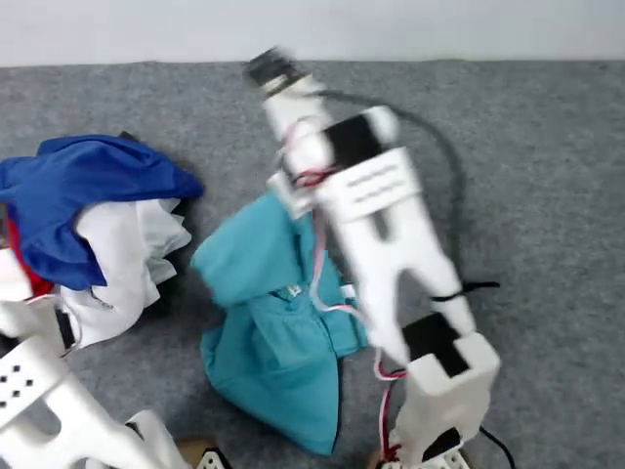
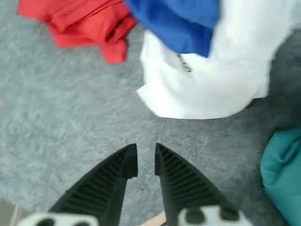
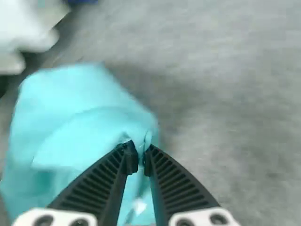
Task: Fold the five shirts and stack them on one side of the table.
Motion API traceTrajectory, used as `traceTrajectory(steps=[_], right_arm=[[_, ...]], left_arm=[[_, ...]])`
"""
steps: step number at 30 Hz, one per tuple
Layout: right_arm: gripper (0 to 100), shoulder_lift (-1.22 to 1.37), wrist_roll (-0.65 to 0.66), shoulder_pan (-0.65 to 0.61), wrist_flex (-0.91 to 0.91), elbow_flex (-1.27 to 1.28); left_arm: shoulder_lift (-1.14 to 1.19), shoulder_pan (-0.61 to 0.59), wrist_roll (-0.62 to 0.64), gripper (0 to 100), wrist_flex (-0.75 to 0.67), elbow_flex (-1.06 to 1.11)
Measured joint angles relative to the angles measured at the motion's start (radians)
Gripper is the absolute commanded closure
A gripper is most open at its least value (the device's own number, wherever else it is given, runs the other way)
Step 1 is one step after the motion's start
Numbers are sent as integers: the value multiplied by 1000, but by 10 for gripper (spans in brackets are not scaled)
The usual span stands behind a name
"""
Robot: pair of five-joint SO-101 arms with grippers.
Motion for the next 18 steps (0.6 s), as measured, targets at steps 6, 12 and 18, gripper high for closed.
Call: traceTrajectory(steps=[6,12,18], right_arm=[[989,-43,0,226,3,-60],[989,-43,3,382,3,-60],[989,-44,83,539,-2,-44]], left_arm=[[0,256,0,931,0,0],[0,565,0,931,-12,0],[0,647,0,931,-31,0]])
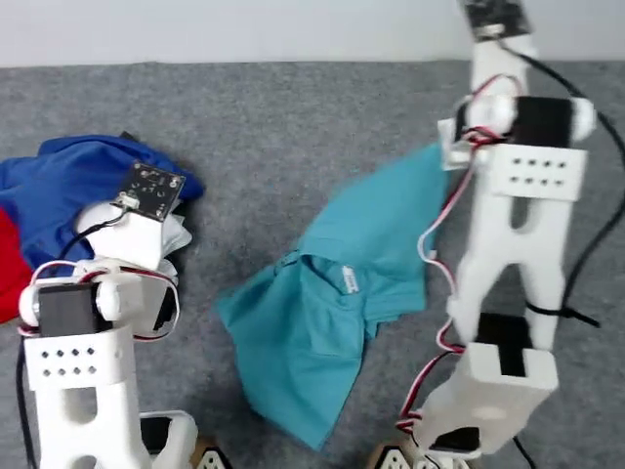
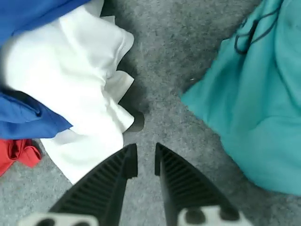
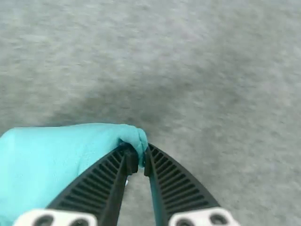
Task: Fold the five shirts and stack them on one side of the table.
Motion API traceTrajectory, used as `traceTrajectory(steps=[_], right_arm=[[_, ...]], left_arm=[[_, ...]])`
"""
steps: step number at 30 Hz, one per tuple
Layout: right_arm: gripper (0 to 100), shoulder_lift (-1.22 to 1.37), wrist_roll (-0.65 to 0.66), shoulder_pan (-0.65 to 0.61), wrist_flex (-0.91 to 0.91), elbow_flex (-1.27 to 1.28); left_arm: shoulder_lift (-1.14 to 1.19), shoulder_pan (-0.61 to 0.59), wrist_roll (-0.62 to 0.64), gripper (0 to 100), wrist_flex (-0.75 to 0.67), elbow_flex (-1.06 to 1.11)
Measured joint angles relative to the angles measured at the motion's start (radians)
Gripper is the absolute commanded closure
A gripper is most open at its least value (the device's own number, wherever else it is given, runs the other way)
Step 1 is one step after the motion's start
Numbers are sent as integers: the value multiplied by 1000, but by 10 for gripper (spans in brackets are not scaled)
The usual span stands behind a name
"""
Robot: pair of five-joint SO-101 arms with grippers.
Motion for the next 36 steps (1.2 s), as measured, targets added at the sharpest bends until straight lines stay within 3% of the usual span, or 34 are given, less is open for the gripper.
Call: traceTrajectory(steps=[11,18,23,36], right_arm=[[979,212,49,133,-14,51],[747,232,51,133,17,51],[728,183,54,158,17,51],[728,38,54,313,17,143]], left_arm=[[0,5,0,931,0,0],[0,18,0,917,6,0],[0,147,0,836,23,0],[0,522,0,833,-118,278]])
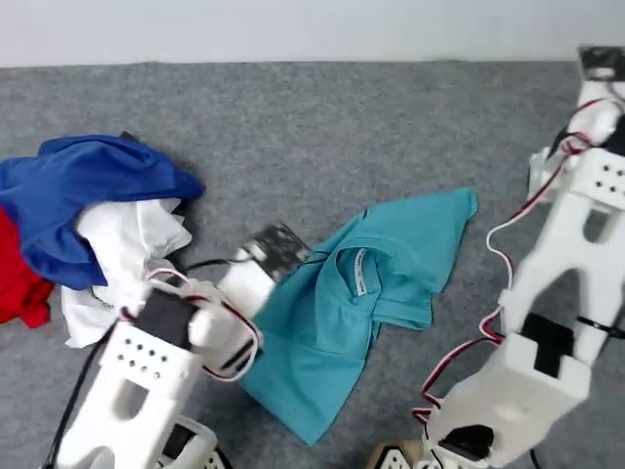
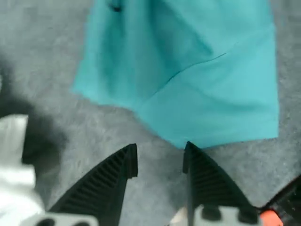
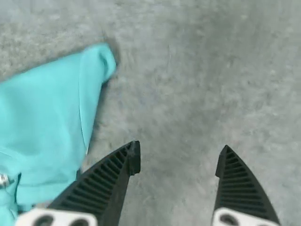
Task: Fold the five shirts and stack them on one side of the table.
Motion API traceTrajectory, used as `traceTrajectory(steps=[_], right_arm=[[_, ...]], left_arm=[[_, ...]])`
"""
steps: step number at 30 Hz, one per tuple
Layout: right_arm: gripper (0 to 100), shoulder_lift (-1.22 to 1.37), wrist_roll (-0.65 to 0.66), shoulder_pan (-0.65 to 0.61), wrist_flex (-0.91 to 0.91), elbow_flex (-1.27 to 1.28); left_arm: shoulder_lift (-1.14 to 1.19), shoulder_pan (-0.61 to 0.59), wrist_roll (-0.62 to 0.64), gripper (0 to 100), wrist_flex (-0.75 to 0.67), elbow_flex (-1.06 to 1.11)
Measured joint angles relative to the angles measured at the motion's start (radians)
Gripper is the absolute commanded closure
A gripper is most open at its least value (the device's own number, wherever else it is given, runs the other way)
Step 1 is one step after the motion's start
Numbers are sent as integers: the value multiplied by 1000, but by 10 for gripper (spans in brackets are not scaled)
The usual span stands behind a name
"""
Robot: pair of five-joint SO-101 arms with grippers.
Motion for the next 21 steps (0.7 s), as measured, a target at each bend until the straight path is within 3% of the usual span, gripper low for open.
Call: traceTrajectory(steps=[7,15,21], right_arm=[[728,-87,0,-11,0,249],[728,-84,0,-236,0,356],[729,41,0,-410,-14,356]], left_arm=[[137,37,23,834,-135,48],[244,35,97,848,-170,-83],[242,-157,104,848,-170,-107]])
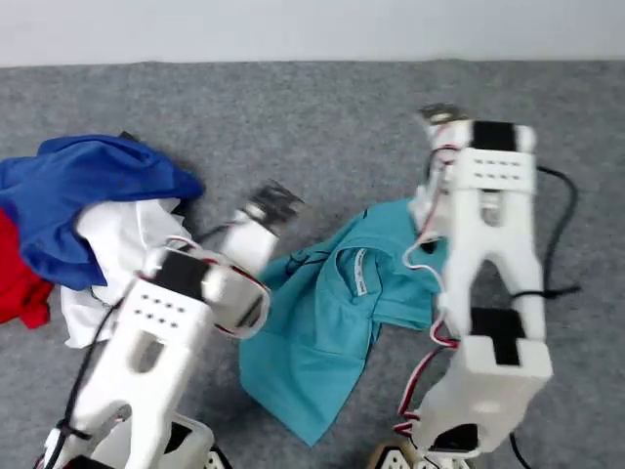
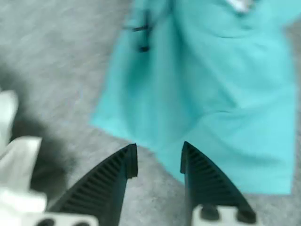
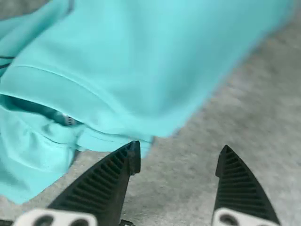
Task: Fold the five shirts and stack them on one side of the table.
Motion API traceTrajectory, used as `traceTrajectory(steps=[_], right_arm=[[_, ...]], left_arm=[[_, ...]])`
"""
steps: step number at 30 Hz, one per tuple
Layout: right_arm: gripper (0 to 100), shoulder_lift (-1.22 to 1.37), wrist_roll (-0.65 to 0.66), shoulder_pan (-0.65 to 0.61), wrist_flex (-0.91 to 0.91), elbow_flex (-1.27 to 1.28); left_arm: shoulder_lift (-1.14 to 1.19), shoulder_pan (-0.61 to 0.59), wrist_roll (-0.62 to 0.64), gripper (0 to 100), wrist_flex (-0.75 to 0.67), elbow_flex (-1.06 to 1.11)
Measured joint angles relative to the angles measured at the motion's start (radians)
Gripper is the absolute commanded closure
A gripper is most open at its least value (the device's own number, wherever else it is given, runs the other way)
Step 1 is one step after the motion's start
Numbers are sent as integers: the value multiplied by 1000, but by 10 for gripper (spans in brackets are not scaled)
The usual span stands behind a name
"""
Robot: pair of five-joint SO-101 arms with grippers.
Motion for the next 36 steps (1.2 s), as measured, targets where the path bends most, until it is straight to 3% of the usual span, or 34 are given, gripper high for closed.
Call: traceTrajectory(steps=[6,10,13,18,22,29,36], right_arm=[[745,189,0,-117,-127,0],[857,250,0,-278,-166,-3],[925,264,0,-430,-155,-72],[934,264,0,-617,-8,-256],[931,236,0,-591,14,-353],[931,23,0,-407,14,-353],[930,-86,0,-192,14,-281]], left_arm=[[-101,-313,-72,848,6,-2],[-195,-470,-83,848,6,-2],[-245,-554,-83,848,9,-2],[-281,-606,-83,848,52,-2],[-285,-612,-86,848,72,-2],[-285,-601,-86,848,75,-2],[-285,-411,-86,848,75,-2]])
